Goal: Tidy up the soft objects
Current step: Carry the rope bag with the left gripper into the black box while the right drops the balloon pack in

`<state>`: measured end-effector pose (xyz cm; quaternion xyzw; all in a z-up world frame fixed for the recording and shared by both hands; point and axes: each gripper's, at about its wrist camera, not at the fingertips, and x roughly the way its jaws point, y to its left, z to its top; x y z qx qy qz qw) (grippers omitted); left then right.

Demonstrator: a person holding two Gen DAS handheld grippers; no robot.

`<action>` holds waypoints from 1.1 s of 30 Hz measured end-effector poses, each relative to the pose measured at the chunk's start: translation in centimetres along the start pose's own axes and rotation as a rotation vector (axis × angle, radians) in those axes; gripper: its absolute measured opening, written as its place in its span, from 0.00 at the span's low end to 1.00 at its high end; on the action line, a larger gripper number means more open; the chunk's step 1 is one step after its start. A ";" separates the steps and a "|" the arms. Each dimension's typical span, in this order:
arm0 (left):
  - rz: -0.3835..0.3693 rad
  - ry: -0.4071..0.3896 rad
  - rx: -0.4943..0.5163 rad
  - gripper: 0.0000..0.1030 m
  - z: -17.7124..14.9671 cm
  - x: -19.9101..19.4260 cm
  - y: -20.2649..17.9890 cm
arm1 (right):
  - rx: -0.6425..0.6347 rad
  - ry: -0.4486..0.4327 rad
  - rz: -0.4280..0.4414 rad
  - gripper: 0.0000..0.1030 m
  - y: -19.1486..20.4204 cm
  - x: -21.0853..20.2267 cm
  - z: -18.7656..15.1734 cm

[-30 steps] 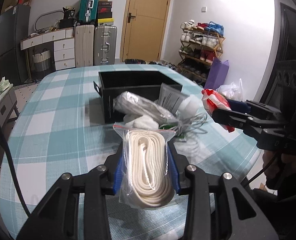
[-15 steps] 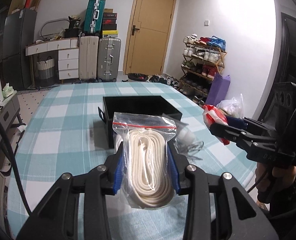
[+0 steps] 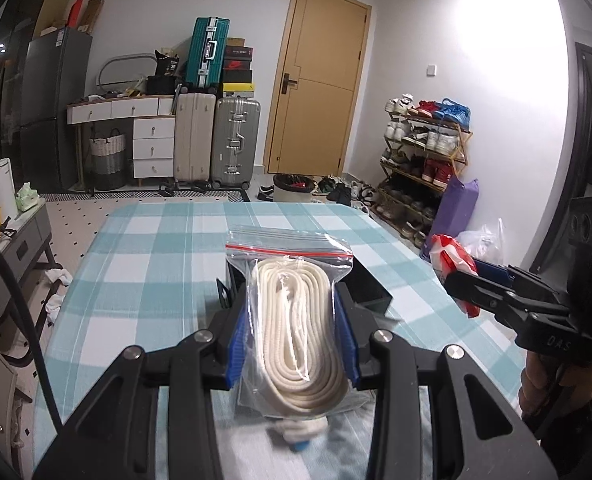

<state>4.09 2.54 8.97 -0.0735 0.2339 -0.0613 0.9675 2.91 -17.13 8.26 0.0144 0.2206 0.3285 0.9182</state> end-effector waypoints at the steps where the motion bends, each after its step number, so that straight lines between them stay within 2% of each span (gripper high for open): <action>1: -0.001 0.001 -0.001 0.36 0.2 0.3 0.1 | 0.000 -0.002 -0.001 0.54 0.0 0.2 0.3; 8: 0.010 0.013 -0.014 0.36 1.5 2.8 0.7 | 0.007 0.015 0.000 0.54 -0.7 2.5 1.8; 16: 0.015 0.042 -0.021 0.36 2.3 6.1 0.8 | 0.017 0.066 0.002 0.54 -1.5 5.5 1.9; 33: 0.031 0.137 -0.029 0.36 1.5 11.8 0.8 | -0.011 0.182 -0.009 0.54 -3.8 11.7 1.5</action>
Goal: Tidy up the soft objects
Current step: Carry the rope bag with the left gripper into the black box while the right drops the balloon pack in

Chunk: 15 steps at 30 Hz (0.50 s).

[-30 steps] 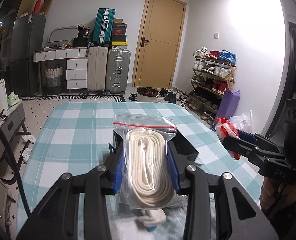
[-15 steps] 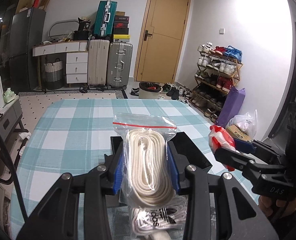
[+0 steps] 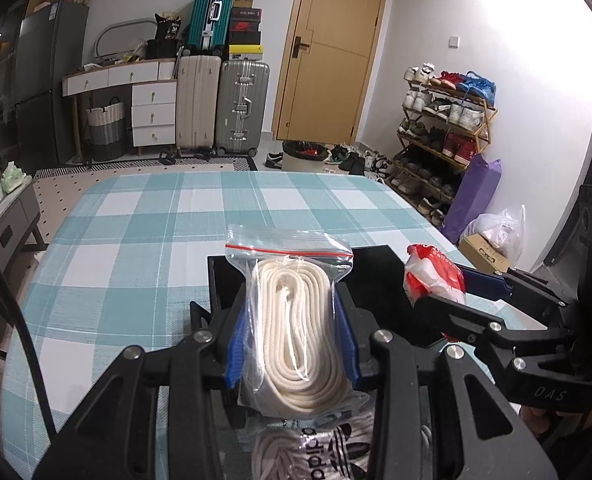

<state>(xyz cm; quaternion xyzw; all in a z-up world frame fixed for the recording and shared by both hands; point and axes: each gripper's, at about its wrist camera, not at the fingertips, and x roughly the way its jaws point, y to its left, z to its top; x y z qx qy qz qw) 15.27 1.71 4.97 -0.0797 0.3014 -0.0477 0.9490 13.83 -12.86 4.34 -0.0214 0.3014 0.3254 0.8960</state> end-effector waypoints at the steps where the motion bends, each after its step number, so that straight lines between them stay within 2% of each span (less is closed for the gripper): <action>1: -0.004 0.007 -0.003 0.36 0.0 0.3 0.0 | -0.004 0.008 0.000 0.54 -0.1 0.4 0.0; 15: -0.005 0.060 0.014 0.36 0.2 3.0 0.0 | -0.020 0.070 -0.015 0.54 -1.1 3.1 -0.1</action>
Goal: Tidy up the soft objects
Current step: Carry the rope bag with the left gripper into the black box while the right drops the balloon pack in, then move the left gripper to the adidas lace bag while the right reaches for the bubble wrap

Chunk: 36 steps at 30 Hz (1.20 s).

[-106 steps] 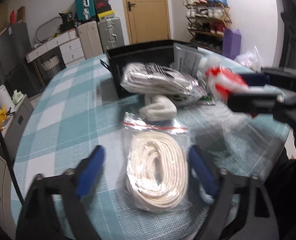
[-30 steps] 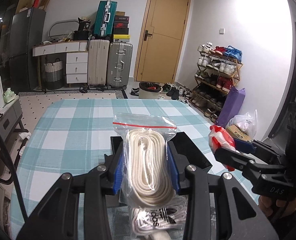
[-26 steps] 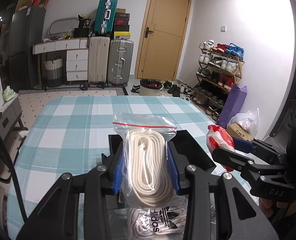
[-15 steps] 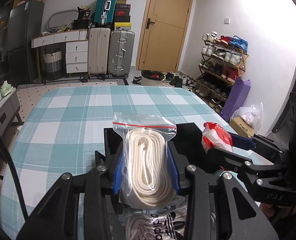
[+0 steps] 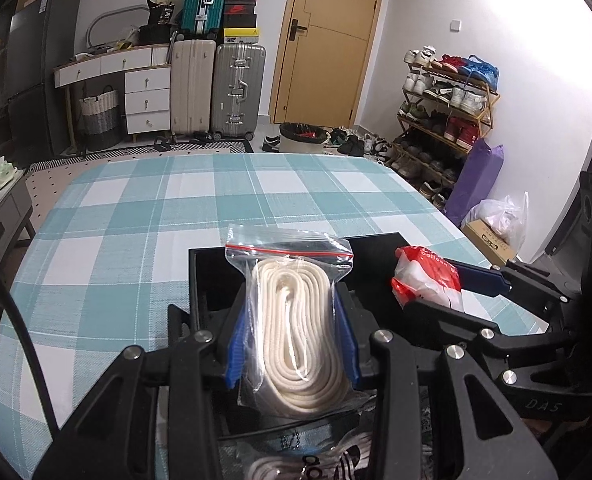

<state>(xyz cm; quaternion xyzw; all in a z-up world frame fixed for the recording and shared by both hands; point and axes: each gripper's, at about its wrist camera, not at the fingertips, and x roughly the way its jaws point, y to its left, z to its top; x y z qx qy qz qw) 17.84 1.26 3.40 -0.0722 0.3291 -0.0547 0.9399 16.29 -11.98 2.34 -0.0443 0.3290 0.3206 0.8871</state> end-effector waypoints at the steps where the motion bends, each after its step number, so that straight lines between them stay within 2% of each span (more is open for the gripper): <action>1: 0.000 0.006 0.001 0.36 0.0 0.1 0.0 | -0.004 0.001 -0.003 0.54 0.0 0.1 0.0; 6: 0.006 0.020 -0.003 0.37 0.0 0.5 0.1 | -0.026 0.002 -0.012 0.54 0.1 0.4 0.1; 10: 0.012 0.024 -0.004 0.48 0.1 0.3 0.2 | -0.043 -0.033 -0.001 0.66 0.3 -0.2 0.1; 12: 0.005 0.010 0.005 0.62 0.1 -0.3 0.1 | -0.047 -0.043 -0.002 0.72 0.3 -1.0 0.1; 13: 0.005 0.006 0.009 0.65 0.2 -0.6 0.0 | -0.042 -0.046 -0.006 0.78 0.2 -1.3 0.0; 15: 0.010 -0.003 0.011 0.86 0.2 -1.2 0.0 | -0.018 -0.057 -0.008 0.86 -0.1 -2.2 -0.2; 17: 0.013 -0.024 0.001 0.94 0.0 -2.0 0.1 | 0.008 -0.069 -0.010 0.97 -0.4 -3.3 -0.4; 20: 0.000 -0.037 -0.005 1.00 -0.4 -3.1 0.4 | 0.035 -0.074 -0.022 0.99 -0.7 -4.7 -1.1; 26: 0.019 -0.043 -0.005 1.00 -1.8 -5.0 0.8 | 0.086 -0.069 -0.003 0.99 -1.1 -6.9 -3.1; 36: 0.034 -0.037 -0.010 1.00 -3.2 -6.7 1.1 | 0.119 -0.017 0.009 0.99 -0.9 -7.3 -5.9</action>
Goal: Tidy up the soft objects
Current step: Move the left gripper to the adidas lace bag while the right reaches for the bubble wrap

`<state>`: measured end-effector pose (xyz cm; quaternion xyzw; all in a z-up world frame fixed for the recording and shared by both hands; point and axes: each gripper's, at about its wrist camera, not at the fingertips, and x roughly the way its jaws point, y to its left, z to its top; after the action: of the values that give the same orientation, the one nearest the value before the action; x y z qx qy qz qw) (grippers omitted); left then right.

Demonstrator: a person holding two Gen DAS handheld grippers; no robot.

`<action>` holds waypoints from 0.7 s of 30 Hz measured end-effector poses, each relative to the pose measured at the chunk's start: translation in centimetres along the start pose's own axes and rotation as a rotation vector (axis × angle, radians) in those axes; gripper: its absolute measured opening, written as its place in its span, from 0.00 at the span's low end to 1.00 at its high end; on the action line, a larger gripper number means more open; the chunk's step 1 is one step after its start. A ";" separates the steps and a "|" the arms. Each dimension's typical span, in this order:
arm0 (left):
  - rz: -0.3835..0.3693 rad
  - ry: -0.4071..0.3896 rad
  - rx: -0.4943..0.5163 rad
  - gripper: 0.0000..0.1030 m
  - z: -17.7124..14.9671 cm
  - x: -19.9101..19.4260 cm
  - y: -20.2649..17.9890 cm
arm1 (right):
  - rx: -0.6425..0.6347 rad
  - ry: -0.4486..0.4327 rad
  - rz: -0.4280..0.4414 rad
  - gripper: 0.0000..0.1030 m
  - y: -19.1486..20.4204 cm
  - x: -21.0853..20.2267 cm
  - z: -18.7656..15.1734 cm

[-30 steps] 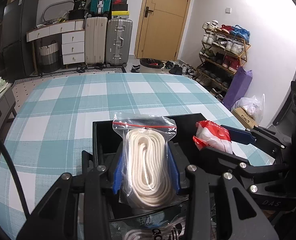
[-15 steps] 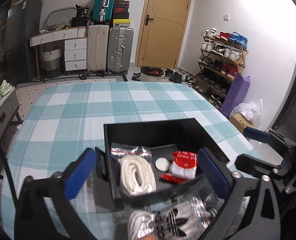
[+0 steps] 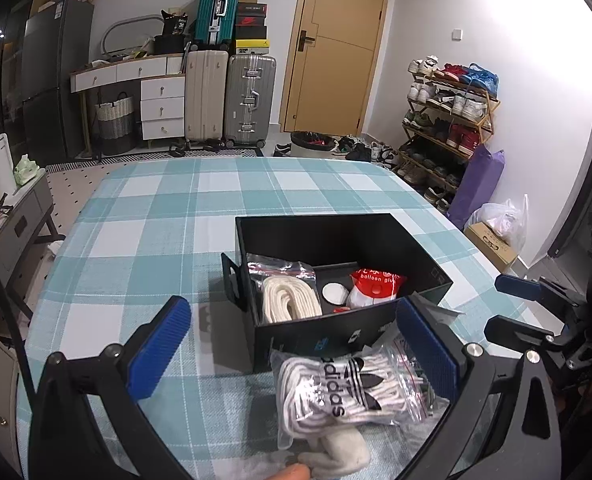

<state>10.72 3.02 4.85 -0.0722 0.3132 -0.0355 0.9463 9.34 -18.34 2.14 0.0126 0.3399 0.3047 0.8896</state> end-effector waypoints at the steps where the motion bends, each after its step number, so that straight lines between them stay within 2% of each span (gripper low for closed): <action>1: -0.002 0.002 -0.002 1.00 -0.1 -0.1 0.0 | 0.004 0.006 0.001 0.99 0.0 0.1 -0.2; 21: -0.003 0.047 0.005 1.00 -1.7 -0.2 -0.6 | 0.112 0.095 0.101 0.99 -1.6 2.5 -1.6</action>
<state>9.54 2.22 3.68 -0.0696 0.3353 -0.0395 0.9387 10.63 -18.60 -0.96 0.0648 0.3973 0.3299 0.8539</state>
